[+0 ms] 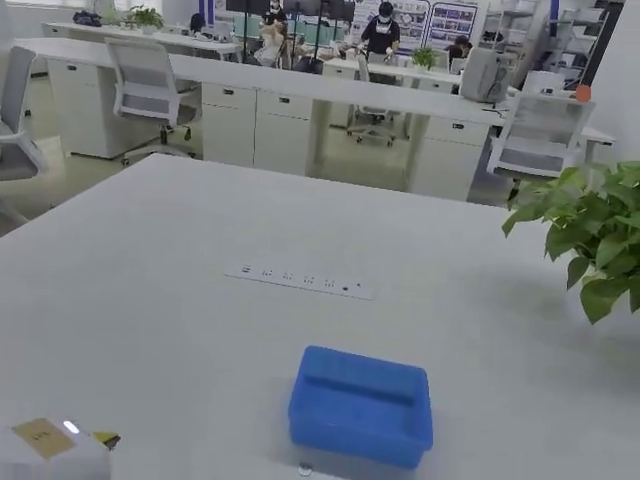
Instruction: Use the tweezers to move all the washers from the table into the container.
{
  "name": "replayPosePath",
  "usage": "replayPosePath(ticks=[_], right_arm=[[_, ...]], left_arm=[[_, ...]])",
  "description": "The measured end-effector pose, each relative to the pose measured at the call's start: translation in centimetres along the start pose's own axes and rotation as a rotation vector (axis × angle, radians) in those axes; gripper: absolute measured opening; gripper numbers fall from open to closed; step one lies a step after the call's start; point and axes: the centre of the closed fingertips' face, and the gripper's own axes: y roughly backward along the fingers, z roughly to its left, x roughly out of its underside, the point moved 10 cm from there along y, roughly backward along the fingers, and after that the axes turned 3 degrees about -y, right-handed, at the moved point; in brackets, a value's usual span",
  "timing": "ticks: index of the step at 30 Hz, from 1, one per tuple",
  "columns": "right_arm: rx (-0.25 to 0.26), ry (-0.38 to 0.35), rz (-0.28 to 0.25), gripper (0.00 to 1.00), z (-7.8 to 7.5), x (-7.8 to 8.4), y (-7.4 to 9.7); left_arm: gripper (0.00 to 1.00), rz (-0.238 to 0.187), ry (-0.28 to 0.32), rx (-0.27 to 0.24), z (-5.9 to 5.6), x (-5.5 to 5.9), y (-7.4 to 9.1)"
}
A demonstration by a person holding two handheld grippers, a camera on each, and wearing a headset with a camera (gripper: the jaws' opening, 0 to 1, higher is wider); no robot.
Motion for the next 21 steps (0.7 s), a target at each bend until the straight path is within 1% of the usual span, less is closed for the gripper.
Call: replayPosePath(ticks=[2, 4, 6, 7, 8, 9, 11, 13, 14, 15, 16, 18, 19, 20, 21], right_arm=[[0.0, -0.001, 0.008, 0.97, -0.1, 0.1, -0.1], [0.0, -0.005, 0.018, 0.97, -0.2, 0.2, -0.1], [-0.001, -0.012, 0.03, 0.96, -0.3, 0.4, -0.2], [-0.002, -0.016, 0.033, 0.96, -0.3, 0.5, -0.2], [-0.003, -0.02, 0.035, 0.96, -0.4, 0.6, -0.2], [-0.003, -0.027, 0.04, 0.95, -0.4, 0.6, -0.2], [-0.001, -0.034, 0.046, 0.95, -0.5, 0.7, -0.3], [0.001, -0.046, 0.048, 0.94, -0.6, 0.8, -0.3], [0.003, -0.053, 0.051, 0.94, -0.7, 0.8, -0.3], [0.004, -0.056, 0.052, 0.94, -0.8, 0.8, -0.3], [0.008, -0.059, 0.056, 0.94, -0.9, 0.9, -0.4], [0.011, -0.062, 0.06, 0.94, -1.0, 0.9, -0.4], [0.013, -0.065, 0.065, 0.94, -1.1, 1.0, -0.5], [0.014, -0.067, 0.068, 0.94, -1.1, 1.1, -0.6], [0.016, -0.068, 0.072, 0.94, -1.2, 1.1, -0.6]], left_arm=[[0.8, 0.002, -0.024, 0.037, -0.1, -0.2, -0.6], [0.78, 0.015, -0.041, 0.07, -0.2, -0.3, -1.1], [0.73, 0.013, -0.053, 0.127, -0.5, -0.5, -1.9], [0.71, 0.016, -0.074, 0.161, -0.7, -0.6, -2.3], [0.68, 0.017, -0.089, 0.179, -0.8, -0.7, -2.6], [0.65, 0.027, -0.111, 0.215, -1.1, -0.7, -3.0], [0.59, 0.042, -0.137, 0.254, -1.3, -0.8, -3.7], [0.53, 0.068, -0.194, 0.309, -1.6, -0.8, -4.6], [0.5, 0.078, -0.219, 0.316, -1.7, -0.7, -5.0], [0.48, 0.083, -0.245, 0.322, -1.8, -0.7, -5.3], [0.47, 0.093, -0.284, 0.344, -2.0, -0.6, -5.8], [0.43, 0.12, -0.316, 0.37, -2.2, -0.3, -6.5], [0.4, 0.139, -0.334, 0.398, -2.4, 0.0, -7.0], [0.37, 0.153, -0.347, 0.409, -2.6, 0.1, -7.3], [0.34, 0.167, -0.371, 0.433, -2.8, 0.4, -7.7]])
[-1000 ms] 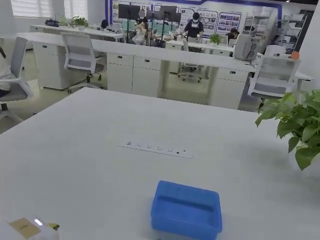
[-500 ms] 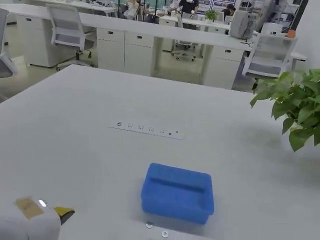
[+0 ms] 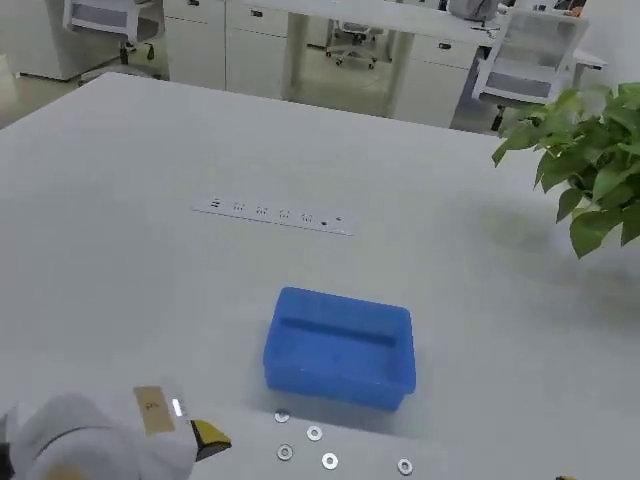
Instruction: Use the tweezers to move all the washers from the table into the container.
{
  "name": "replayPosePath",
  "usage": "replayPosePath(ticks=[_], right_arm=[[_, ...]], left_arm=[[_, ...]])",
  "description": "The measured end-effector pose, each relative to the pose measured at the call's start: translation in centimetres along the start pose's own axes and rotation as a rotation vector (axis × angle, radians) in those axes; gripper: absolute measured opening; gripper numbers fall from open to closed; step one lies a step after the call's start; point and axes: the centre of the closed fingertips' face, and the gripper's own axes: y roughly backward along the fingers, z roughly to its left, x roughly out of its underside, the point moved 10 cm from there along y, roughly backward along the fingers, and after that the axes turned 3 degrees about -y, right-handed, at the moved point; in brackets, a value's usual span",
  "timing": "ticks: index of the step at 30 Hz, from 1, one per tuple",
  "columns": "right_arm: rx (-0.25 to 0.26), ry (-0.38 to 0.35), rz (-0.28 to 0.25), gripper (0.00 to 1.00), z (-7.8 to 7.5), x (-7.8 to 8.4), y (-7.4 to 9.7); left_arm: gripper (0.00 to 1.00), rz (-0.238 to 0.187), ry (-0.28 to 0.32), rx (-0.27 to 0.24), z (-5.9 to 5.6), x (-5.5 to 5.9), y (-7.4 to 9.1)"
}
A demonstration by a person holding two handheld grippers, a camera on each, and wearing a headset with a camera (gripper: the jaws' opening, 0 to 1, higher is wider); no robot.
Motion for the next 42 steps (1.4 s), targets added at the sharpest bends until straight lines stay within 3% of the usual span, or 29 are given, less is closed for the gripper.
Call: replayPosePath(ticks=[6, 10, 22, 26, 30, 32, 37, 42], right_arm=[[0.006, 0.012, 0.02, 0.94, 0.0, 0.3, -0.3], [0.007, 0.02, 0.024, 0.94, -0.1, 0.2, -0.4], [0.002, 0.022, 0.023, 0.93, 0.0, 0.5, -0.5], [-0.001, 0.018, 0.023, 0.93, -0.1, 0.5, -0.5], [-0.004, 0.024, 0.02, 0.93, 0.0, 0.3, -0.6], [-0.008, 0.027, 0.016, 0.92, 0.0, 0.2, -0.6], [-0.018, 0.052, 0.007, 0.93, 0.5, -0.3, -0.4], [-0.038, 0.088, -0.006, 0.92, 1.2, -0.8, 0.1]], left_arm=[[0.26, 0.066, -0.071, 0.06, 0.0, 0.6, -2.1], [0.25, 0.083, -0.068, 0.093, 0.3, 0.9, -3.1], [0.18, 0.123, -0.098, 0.104, 0.6, 1.6, -4.5], [0.1, 0.142, -0.114, 0.116, 0.5, 1.8, -5.0], [0.0, 0.153, -0.156, 0.12, 0.4, 1.4, -5.0], [0.0, 0.16, -0.193, 0.137, 0.3, 1.4, -5.0], [0.0, 0.186, -0.22, 0.125, 0.0, 1.1, -4.8], [0.0, 0.162, -0.222, 0.096, -0.5, -0.1, -3.4]])
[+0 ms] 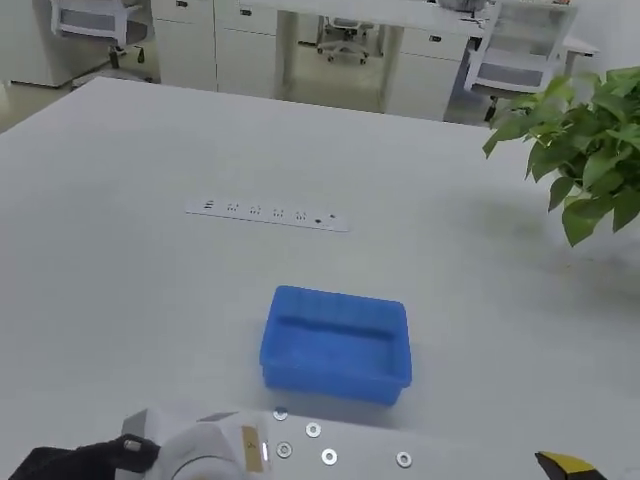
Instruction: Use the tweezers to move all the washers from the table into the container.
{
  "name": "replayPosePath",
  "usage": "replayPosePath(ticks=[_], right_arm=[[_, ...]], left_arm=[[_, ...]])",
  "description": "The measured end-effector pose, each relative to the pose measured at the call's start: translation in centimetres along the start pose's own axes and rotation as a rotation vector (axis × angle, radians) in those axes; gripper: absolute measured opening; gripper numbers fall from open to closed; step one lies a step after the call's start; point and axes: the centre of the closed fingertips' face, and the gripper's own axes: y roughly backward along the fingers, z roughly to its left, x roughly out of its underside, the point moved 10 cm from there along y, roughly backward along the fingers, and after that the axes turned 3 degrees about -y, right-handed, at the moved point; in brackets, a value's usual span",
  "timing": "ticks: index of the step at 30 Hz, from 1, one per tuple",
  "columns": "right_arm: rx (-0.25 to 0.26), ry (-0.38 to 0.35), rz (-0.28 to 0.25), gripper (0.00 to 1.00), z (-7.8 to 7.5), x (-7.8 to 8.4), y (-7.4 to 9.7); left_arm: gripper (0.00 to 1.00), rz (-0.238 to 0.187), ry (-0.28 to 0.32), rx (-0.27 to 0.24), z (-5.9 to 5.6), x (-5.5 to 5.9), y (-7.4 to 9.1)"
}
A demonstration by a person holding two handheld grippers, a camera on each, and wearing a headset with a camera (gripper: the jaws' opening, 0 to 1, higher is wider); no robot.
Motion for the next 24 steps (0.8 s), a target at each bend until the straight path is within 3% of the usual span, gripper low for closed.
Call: replayPosePath(ticks=[11, 16, 20, 24], right_arm=[[-0.011, 0.024, -0.07, 0.86, 1.3, -0.7, 2.1], [-0.023, 0.029, -0.091, 0.83, 1.9, -0.6, 3.2], [-0.023, 0.038, -0.097, 0.82, 2.5, -0.4, 3.7], [-0.081, 0.047, -0.093, 0.74, 3.6, -0.3, 4.0]], left_arm=[[0.0, -0.107, 0.042, -0.049, -2.2, -2.9, 3.6], [0.0, -0.164, 0.081, -0.06, -3.4, -3.7, 5.0], [0.0, -0.185, 0.1, -0.067, -4.1, -3.9, 5.8], [0.0, -0.202, 0.092, -0.076, -4.7, -4.1, 7.1]])
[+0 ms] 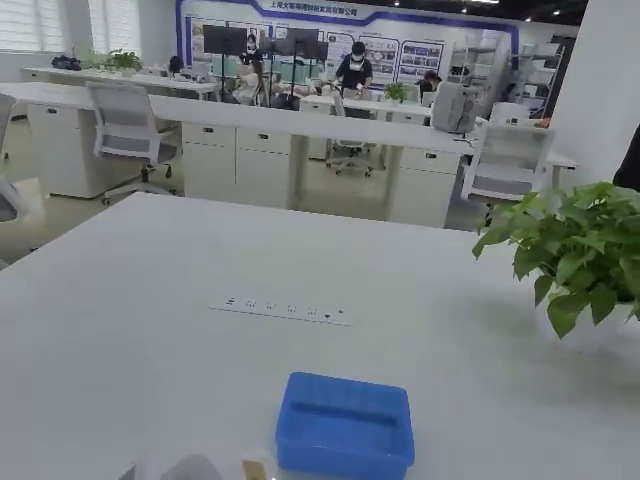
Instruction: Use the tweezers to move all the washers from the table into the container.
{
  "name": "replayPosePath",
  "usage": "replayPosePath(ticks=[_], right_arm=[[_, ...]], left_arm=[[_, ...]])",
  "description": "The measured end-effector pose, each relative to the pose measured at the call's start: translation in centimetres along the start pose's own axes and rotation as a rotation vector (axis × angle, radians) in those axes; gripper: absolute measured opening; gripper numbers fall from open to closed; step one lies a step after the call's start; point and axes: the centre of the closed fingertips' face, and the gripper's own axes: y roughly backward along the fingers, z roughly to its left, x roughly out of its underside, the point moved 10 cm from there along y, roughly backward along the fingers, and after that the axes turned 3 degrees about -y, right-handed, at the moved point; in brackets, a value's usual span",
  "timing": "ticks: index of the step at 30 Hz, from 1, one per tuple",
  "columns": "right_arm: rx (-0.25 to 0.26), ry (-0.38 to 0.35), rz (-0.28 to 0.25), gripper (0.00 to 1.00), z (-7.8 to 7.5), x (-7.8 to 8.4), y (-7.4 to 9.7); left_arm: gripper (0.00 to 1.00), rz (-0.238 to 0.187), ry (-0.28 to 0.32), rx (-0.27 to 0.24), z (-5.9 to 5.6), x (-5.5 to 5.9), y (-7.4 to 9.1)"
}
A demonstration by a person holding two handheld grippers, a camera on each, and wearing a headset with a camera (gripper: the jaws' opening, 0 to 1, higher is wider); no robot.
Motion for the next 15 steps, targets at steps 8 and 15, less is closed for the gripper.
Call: replayPosePath(ticks=[8, 15], right_arm=[[-0.236, 0.048, 0.006, 0.51, 3.1, -0.8, -1.3], [-0.416, 0.235, 0.026, 0.29, 5.1, -3.6, -2.3]], left_arm=[[0.0, -0.063, -0.023, 0.028, 0.2, -1.8, 4.3], [0.0, -0.124, -0.06, 0.115, 0.0, -3.6, 7.3]])
